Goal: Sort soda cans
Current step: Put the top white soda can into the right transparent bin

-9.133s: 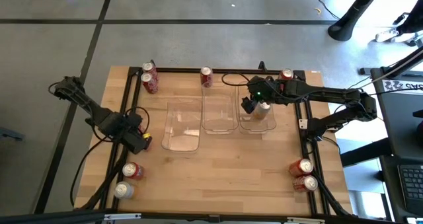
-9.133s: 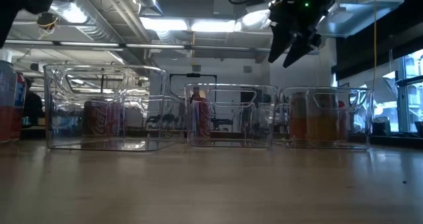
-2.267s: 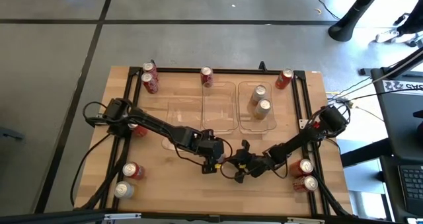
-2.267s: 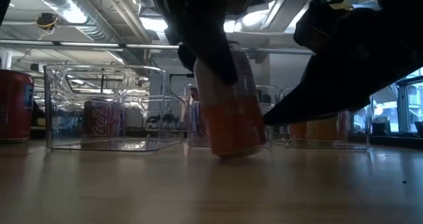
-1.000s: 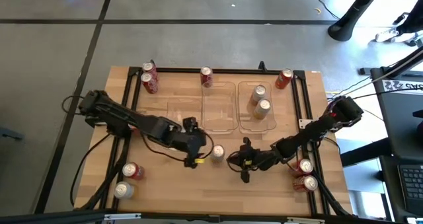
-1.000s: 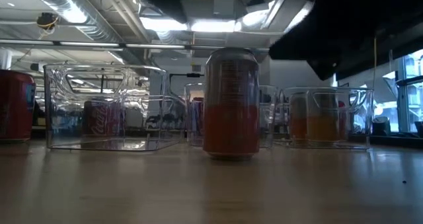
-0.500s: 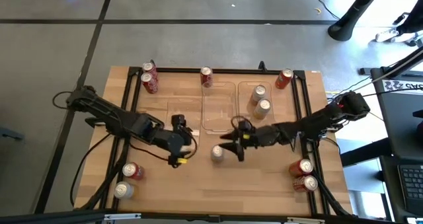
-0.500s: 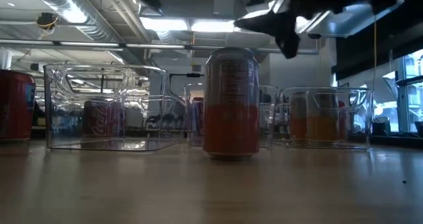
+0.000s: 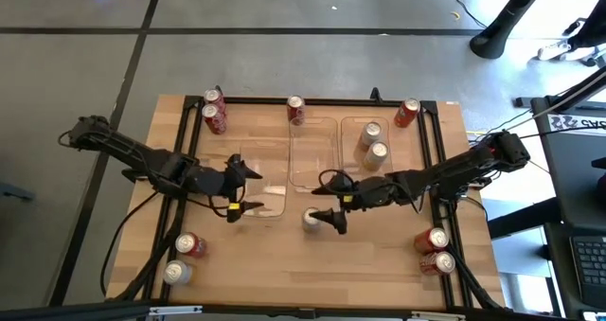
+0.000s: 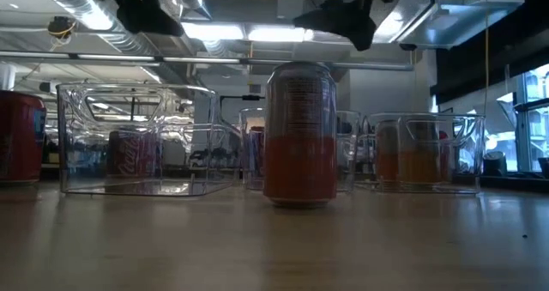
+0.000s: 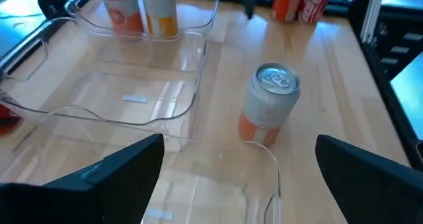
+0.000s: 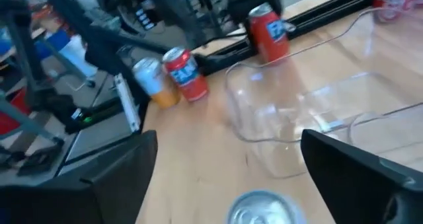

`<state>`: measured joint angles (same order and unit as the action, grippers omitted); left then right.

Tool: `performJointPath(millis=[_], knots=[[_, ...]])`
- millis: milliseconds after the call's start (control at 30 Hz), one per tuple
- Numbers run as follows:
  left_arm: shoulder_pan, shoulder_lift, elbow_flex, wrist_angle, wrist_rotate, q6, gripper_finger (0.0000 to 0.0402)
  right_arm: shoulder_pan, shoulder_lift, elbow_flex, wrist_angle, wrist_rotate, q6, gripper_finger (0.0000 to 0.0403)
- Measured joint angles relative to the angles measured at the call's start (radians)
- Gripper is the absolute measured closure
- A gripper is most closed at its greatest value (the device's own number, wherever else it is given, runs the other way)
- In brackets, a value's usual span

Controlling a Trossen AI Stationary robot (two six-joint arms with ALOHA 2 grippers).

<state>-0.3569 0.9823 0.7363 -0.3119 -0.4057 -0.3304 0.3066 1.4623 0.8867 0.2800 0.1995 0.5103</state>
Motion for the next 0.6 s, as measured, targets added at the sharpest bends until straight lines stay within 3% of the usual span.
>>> performJointPath(millis=[167,600], knots=[[0.0,-0.028,-0.078,0.127,0.0,0.028,0.002,0.031,0.064,-0.002,0.003,0.077,-0.096,0.0046],[0.003,-0.02,-0.087,0.13,0.0,-0.006,0.002,0.027,0.208,-0.002,0.014,0.086,-0.186,0.0047]])
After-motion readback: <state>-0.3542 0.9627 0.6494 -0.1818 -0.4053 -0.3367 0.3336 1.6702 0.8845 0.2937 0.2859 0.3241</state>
